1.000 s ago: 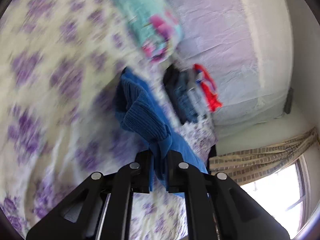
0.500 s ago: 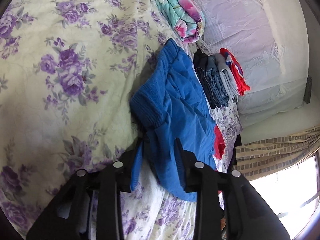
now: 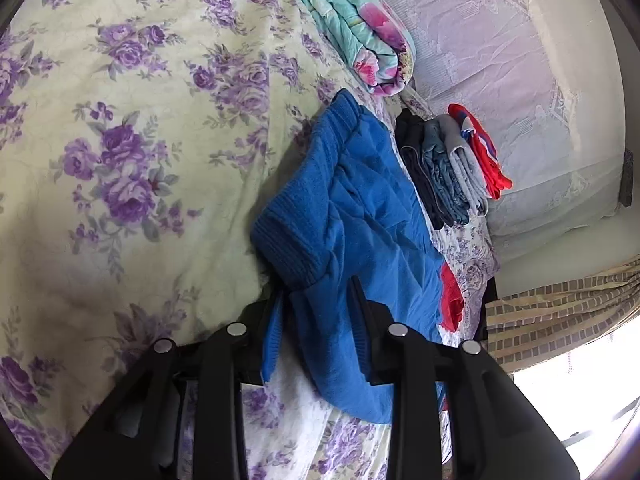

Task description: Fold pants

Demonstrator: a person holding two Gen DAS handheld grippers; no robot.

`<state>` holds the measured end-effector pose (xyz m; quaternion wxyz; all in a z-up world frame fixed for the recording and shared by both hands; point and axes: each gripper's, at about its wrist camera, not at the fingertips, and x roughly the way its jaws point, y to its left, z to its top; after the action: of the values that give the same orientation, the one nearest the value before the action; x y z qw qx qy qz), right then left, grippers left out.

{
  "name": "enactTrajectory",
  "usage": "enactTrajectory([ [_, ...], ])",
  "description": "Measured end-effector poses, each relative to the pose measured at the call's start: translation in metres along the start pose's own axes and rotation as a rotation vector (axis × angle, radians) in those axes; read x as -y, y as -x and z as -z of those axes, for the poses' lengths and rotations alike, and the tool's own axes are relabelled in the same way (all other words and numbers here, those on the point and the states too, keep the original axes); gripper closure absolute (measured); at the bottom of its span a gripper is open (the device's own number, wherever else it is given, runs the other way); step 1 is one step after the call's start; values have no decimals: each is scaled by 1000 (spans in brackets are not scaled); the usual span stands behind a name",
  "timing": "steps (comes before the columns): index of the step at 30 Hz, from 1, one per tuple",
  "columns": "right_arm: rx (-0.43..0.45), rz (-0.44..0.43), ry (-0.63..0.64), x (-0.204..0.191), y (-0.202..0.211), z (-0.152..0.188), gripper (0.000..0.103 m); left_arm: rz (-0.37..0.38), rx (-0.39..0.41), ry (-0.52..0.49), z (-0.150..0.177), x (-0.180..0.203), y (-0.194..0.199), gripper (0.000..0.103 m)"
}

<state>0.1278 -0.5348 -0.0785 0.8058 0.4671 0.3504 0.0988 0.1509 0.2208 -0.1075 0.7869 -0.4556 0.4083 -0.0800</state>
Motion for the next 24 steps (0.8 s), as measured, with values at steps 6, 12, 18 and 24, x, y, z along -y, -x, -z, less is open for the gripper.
enactTrajectory([
  [6, 14, 8, -46, 25, 23, 15, 34, 9, 13, -5, 2, -2, -2, 74],
  [12, -33, -122, -36, 6, -7, 37, 34, -4, 15, -20, 5, 2, 1, 74],
  [18, -148, -41, 127, -33, -81, 28, 24, -46, 50, -111, 11, 18, 10, 74],
  [24, -154, 68, 153, -43, -82, 20, 27, -132, 178, -252, 23, 43, 43, 72],
])
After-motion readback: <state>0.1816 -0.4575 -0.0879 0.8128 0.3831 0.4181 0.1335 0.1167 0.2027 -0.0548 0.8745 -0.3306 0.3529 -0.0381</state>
